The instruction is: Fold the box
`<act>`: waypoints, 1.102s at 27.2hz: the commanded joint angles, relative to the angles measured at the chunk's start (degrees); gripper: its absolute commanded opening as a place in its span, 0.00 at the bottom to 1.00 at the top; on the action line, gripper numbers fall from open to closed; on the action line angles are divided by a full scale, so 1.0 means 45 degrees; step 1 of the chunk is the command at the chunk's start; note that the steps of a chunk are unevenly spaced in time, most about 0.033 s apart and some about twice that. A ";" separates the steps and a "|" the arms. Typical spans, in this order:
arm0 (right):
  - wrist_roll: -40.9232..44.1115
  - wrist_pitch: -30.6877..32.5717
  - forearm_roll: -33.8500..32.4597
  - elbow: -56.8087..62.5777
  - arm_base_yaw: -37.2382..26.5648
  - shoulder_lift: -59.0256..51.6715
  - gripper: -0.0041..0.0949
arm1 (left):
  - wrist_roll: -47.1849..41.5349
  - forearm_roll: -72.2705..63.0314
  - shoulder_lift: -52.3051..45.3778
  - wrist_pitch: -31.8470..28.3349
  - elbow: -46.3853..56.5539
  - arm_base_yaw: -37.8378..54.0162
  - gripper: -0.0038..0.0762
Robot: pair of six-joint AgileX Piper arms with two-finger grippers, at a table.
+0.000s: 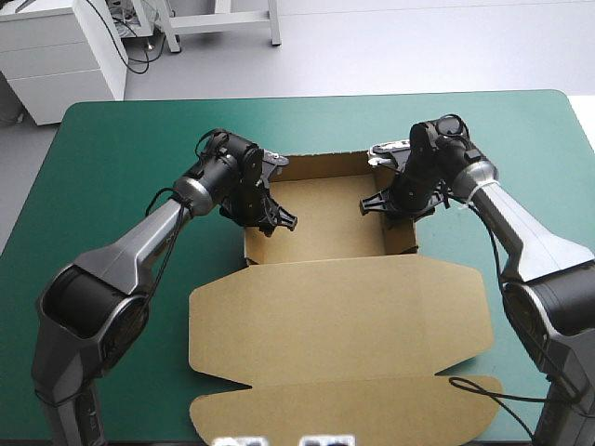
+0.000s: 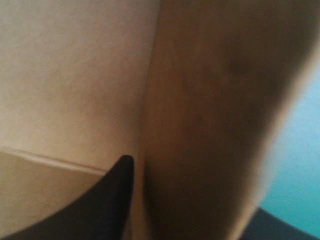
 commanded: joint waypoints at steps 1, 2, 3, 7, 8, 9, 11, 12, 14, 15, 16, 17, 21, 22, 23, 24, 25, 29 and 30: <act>-0.0316 0.0093 0.0881 -0.0392 0.0073 -0.0798 0.81 | 0.0100 -0.0329 -0.0673 0.0288 -0.0313 -0.0127 0.73; -0.0316 0.0093 0.0910 -0.0392 0.0073 -0.0798 0.87 | 0.0100 -0.0388 -0.0673 0.0288 -0.0313 -0.0127 0.73; -0.0316 0.0093 0.0910 -0.0392 0.0073 -0.0798 0.92 | 0.0100 -0.0463 -0.0673 0.0288 -0.0313 -0.0127 0.73; -0.0316 0.0093 0.0858 -0.0392 0.0073 -0.0798 0.92 | 0.0100 -0.0520 -0.0673 0.0262 -0.0313 -0.0127 0.73; -0.0316 0.0093 0.0858 -0.0392 0.0073 -0.0798 0.92 | 0.0100 -0.0520 -0.0673 0.0262 -0.0313 -0.0127 0.73; -0.0316 0.0093 0.0785 -0.0392 0.0073 -0.0798 0.91 | 0.0100 -0.0520 -0.0673 0.0262 -0.0313 -0.0127 0.73; -0.0372 0.0093 0.0594 -0.0392 0.0073 -0.0798 0.90 | 0.0133 -0.0520 -0.0673 0.0262 -0.0313 -0.0127 0.73; -0.0373 0.0093 0.0467 -0.0392 0.0073 -0.0817 0.90 | 0.0155 -0.0520 -0.0735 0.0232 -0.0313 -0.0127 0.73; -0.0409 0.0093 0.0223 -0.0392 0.0073 -0.0850 0.90 | 0.0241 -0.0497 -0.0880 0.0085 -0.0313 -0.0127 0.73; -0.0489 0.0093 0.0055 -0.0392 0.0073 -0.0913 0.90 | 0.0241 -0.0398 -0.1023 -0.0080 -0.0313 -0.0127 0.73; -0.0561 0.0093 -0.0113 -0.0415 0.0073 -0.0979 0.90 | 0.0241 -0.0233 -0.1210 -0.0305 -0.0313 -0.0127 0.73; -0.0561 0.0093 -0.0260 -0.0415 0.0073 -0.1055 0.90 | 0.0241 -0.0127 -0.1444 -0.0540 -0.0313 -0.0127 0.73; -0.0590 0.0093 -0.0886 -0.0710 0.0073 -0.1469 0.90 | 0.0188 0.0657 -0.2472 -0.1065 -0.0313 -0.0127 0.73; -0.0590 0.0093 -0.0892 -0.0849 0.0073 -0.1583 0.90 | 0.0191 0.1020 -0.2769 -0.1016 -0.0313 -0.0127 0.73; -0.0590 0.0093 -0.0892 -0.1020 0.0073 -0.1718 0.90 | 0.0191 0.1433 -0.3070 -0.0890 -0.0313 -0.0127 0.73; -0.0621 0.0093 -0.0892 -0.1163 0.0073 -0.1819 0.90 | 0.0191 0.1732 -0.3316 -0.0726 -0.0313 -0.0127 0.73; -0.0652 0.0093 -0.0892 -0.1498 0.0073 -0.2093 0.90 | 0.0191 0.2450 -0.3949 -0.0076 -0.0313 -0.0127 0.73; -0.0753 0.0093 -0.0806 -0.1863 0.0073 -0.2848 0.90 | 0.0925 0.2729 -0.6308 0.0632 -0.0009 -0.0127 0.59; -0.0753 0.0093 -0.0806 -0.1863 0.0073 -0.2915 0.90 | 0.1181 0.2386 -0.6688 0.0632 0.0013 -0.0127 0.54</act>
